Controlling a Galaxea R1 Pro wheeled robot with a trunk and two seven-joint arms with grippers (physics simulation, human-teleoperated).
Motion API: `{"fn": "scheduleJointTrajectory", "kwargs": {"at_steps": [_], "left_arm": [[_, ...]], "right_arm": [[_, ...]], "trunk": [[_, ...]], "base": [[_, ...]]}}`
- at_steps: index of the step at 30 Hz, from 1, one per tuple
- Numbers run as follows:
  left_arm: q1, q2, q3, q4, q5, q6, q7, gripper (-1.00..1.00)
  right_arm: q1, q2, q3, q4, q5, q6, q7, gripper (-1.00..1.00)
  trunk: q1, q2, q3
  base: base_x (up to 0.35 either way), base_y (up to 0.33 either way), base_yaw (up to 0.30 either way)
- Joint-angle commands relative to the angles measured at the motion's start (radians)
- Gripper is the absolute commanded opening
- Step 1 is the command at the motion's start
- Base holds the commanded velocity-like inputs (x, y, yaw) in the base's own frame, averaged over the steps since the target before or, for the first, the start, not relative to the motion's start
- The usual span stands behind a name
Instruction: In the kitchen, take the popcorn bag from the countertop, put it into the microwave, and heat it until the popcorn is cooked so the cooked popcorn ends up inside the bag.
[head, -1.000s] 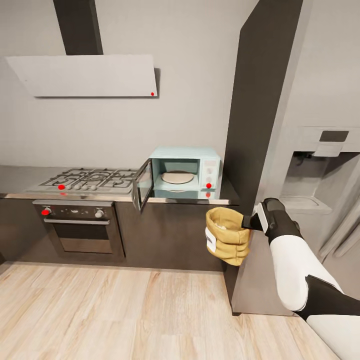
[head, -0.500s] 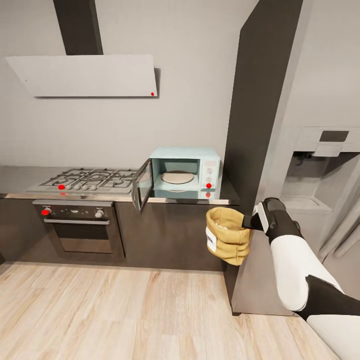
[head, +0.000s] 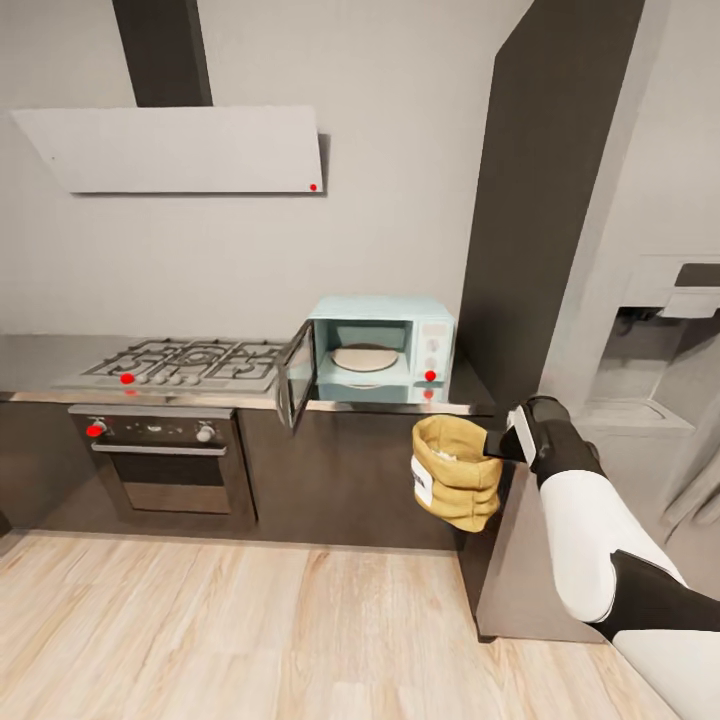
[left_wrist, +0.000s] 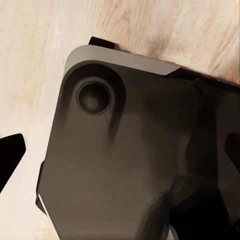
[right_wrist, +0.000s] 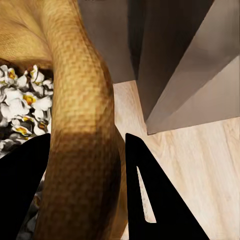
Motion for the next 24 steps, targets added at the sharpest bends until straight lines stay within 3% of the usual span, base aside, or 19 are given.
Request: {"fn": "scheduleJointTrajectory", "kwargs": {"at_steps": [1, 13, 16, 18, 22, 24], "left_arm": [[0.000, 0.000, 0.002, -0.003, 0.005, 0.006, 0.003, 1.00], [0.000, 0.000, 0.002, -0.004, 0.005, 0.006, 0.003, 1.00], [0.000, 0.000, 0.002, -0.003, 0.005, 0.006, 0.003, 1.00], [0.000, 0.000, 0.002, -0.003, 0.005, 0.006, 0.003, 1.00], [0.000, 0.000, 0.002, -0.003, 0.005, 0.006, 0.003, 1.00], [0.000, 0.000, 0.002, -0.003, 0.005, 0.006, 0.003, 1.00]], "right_arm": [[-0.001, 0.001, -0.003, -0.001, 0.000, 0.003, -0.001, -1.00], [-0.001, 0.006, -0.003, -0.011, 0.001, 0.003, -0.005, -1.00], [-0.001, 0.017, -0.003, -0.013, 0.004, 0.003, -0.009, -1.00], [-0.001, 0.035, -0.003, -0.015, 0.006, 0.003, -0.014, -1.00], [-0.001, 0.113, -0.004, -0.065, 0.008, 0.003, -0.079, -1.00], [-0.001, 0.127, -0.006, -0.083, 0.006, 0.003, -0.094, -1.00]], "trunk": [[0.000, -0.001, -0.001], [0.000, -0.001, -0.001], [0.000, -0.001, -0.001], [0.000, -0.001, -0.001], [0.000, -0.001, -0.001], [0.000, -0.001, -0.001]], "base": [[0.196, 0.260, 0.000], [0.208, 0.262, 0.000], [0.221, 0.258, 0.000], [0.222, 0.249, 0.000], [0.222, 0.245, 0.000], [0.223, 0.230, 0.000]]}}
